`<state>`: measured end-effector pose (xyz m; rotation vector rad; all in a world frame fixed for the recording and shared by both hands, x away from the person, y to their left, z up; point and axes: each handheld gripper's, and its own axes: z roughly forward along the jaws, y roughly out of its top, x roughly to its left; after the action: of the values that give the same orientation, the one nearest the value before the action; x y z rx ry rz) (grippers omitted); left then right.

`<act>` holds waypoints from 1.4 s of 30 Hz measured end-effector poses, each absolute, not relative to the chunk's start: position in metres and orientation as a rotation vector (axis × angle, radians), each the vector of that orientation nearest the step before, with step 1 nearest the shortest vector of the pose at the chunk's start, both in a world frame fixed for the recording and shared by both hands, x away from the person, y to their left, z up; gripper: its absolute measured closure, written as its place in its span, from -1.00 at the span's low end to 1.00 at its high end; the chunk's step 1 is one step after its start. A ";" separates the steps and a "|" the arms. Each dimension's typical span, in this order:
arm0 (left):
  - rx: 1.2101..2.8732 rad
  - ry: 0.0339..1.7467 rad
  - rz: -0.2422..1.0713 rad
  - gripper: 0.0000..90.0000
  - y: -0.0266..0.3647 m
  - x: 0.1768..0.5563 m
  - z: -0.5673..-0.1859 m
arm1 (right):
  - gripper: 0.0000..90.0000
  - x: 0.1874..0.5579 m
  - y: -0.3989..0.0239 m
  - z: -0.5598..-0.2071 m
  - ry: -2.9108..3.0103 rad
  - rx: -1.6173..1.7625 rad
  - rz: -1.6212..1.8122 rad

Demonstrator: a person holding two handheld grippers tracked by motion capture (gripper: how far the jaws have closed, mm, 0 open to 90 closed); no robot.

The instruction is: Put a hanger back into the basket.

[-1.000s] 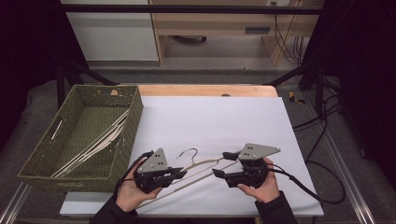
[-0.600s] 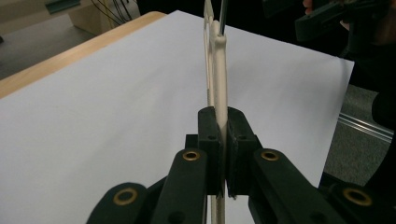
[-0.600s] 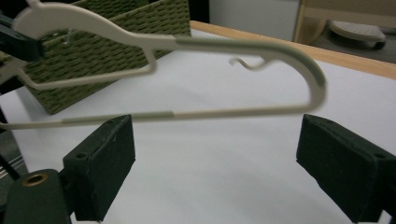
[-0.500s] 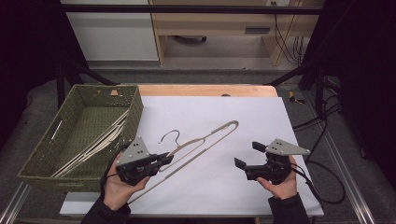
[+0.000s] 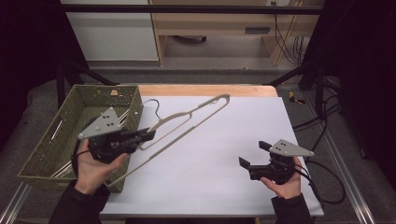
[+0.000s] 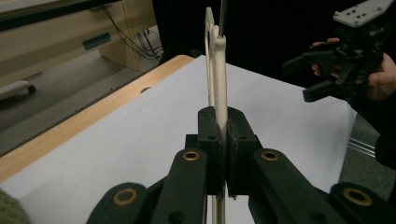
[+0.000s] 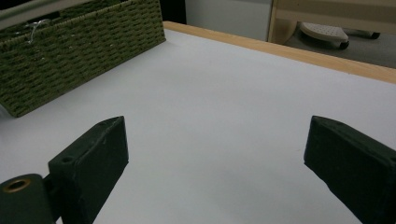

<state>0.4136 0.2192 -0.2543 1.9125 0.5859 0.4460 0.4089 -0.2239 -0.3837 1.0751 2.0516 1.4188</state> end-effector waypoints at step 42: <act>1.952 0.872 0.726 0.91 0.382 0.473 -0.283 | -0.85 0.409 -0.233 -0.386 2.028 1.110 1.426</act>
<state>0.4735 0.3818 -0.2825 1.9520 0.8718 0.7259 0.4091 -0.2325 -0.3855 1.1097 2.0278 1.4261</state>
